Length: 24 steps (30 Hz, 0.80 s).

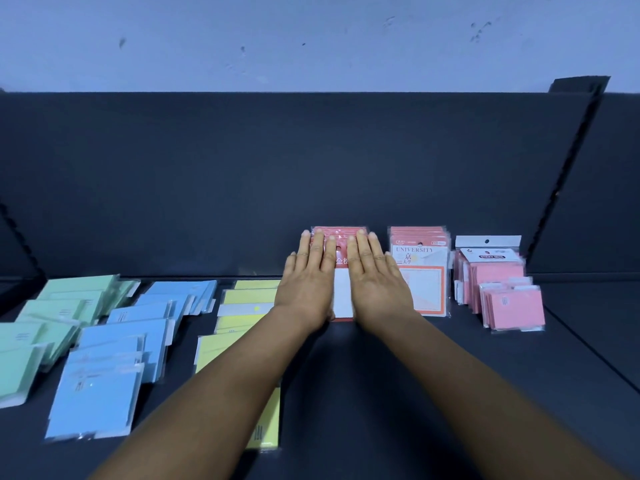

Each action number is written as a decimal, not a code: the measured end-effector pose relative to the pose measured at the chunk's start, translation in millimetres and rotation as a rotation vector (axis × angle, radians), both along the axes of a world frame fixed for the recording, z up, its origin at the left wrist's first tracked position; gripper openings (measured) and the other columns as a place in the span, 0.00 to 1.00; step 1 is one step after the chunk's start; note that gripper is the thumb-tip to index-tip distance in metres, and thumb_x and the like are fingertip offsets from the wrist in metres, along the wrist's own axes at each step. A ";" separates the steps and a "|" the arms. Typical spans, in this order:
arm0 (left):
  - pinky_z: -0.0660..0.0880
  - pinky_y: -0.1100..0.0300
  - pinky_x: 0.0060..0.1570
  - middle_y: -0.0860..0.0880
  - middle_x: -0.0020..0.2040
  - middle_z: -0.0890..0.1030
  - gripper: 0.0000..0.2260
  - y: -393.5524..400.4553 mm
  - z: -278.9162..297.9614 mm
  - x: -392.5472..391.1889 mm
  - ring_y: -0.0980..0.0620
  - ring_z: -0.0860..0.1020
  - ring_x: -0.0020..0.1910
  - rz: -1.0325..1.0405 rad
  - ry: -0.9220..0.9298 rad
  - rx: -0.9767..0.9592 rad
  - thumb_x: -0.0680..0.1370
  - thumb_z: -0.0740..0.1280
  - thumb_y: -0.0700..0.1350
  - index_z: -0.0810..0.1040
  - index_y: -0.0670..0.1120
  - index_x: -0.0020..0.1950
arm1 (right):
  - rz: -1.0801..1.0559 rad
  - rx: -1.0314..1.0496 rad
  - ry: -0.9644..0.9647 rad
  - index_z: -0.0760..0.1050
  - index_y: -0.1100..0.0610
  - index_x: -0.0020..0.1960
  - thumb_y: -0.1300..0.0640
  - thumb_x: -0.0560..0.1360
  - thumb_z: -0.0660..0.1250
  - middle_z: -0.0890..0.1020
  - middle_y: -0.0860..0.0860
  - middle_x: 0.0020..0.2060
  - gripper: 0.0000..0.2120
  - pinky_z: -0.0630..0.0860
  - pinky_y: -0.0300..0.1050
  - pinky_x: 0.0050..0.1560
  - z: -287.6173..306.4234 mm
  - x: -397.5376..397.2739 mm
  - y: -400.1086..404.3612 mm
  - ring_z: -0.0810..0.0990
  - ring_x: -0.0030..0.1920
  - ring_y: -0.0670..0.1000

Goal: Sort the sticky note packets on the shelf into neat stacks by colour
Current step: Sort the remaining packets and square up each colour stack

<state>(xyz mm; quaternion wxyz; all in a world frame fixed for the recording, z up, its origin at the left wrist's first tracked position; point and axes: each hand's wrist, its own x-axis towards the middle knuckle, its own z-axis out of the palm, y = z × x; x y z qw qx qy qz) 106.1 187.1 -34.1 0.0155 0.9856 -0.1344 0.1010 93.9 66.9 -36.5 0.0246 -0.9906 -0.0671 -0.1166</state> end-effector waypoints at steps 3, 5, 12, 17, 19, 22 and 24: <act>0.42 0.49 0.74 0.45 0.77 0.33 0.51 1.0 1.4 -2.9 0.45 0.33 0.75 0.005 0.007 -0.009 0.72 0.71 0.50 0.33 0.43 0.76 | -0.001 0.008 0.001 0.29 0.59 0.75 0.62 0.77 0.57 0.30 0.53 0.75 0.41 0.37 0.48 0.74 -0.8 -2.5 0.0 0.30 0.75 0.53; 0.41 0.49 0.74 0.45 0.76 0.32 0.53 2.0 3.6 -7.0 0.46 0.32 0.75 0.009 0.014 -0.038 0.71 0.72 0.53 0.32 0.43 0.76 | -0.002 0.012 0.003 0.28 0.59 0.75 0.60 0.76 0.62 0.30 0.54 0.75 0.45 0.36 0.48 0.74 0.2 -4.8 0.4 0.30 0.75 0.53; 0.40 0.50 0.74 0.46 0.77 0.33 0.50 16.7 21.9 -33.0 0.47 0.33 0.76 0.064 0.046 -0.017 0.74 0.69 0.55 0.34 0.42 0.76 | 0.133 0.021 0.013 0.30 0.59 0.76 0.46 0.74 0.68 0.32 0.53 0.75 0.52 0.34 0.48 0.74 17.0 -25.0 12.2 0.30 0.75 0.52; 0.43 0.51 0.74 0.45 0.78 0.36 0.44 60.3 19.6 -61.3 0.48 0.36 0.77 0.141 0.197 0.047 0.77 0.64 0.58 0.38 0.42 0.77 | 0.305 0.055 0.055 0.34 0.57 0.77 0.53 0.80 0.60 0.35 0.52 0.76 0.40 0.35 0.45 0.73 19.2 -48.5 40.8 0.33 0.76 0.51; 0.45 0.52 0.74 0.45 0.78 0.37 0.43 79.2 17.9 -73.7 0.47 0.38 0.77 0.146 0.290 0.064 0.77 0.63 0.60 0.39 0.43 0.78 | 0.346 0.073 0.130 0.36 0.57 0.78 0.52 0.80 0.58 0.36 0.52 0.77 0.38 0.37 0.44 0.74 17.0 -61.0 56.2 0.34 0.76 0.51; 0.48 0.54 0.76 0.47 0.78 0.38 0.45 106.1 17.6 -89.0 0.49 0.41 0.78 0.126 0.426 0.023 0.75 0.63 0.64 0.39 0.46 0.78 | 0.366 0.090 0.260 0.37 0.58 0.78 0.50 0.80 0.59 0.38 0.53 0.77 0.38 0.40 0.45 0.75 11.9 -77.9 77.6 0.36 0.77 0.51; 0.51 0.55 0.75 0.50 0.78 0.38 0.48 122.6 17.9 -95.9 0.52 0.42 0.78 0.096 0.504 -0.014 0.72 0.66 0.65 0.39 0.48 0.78 | 0.354 0.100 0.339 0.38 0.59 0.78 0.47 0.79 0.60 0.40 0.54 0.77 0.40 0.42 0.45 0.75 9.9 -84.5 88.2 0.38 0.77 0.51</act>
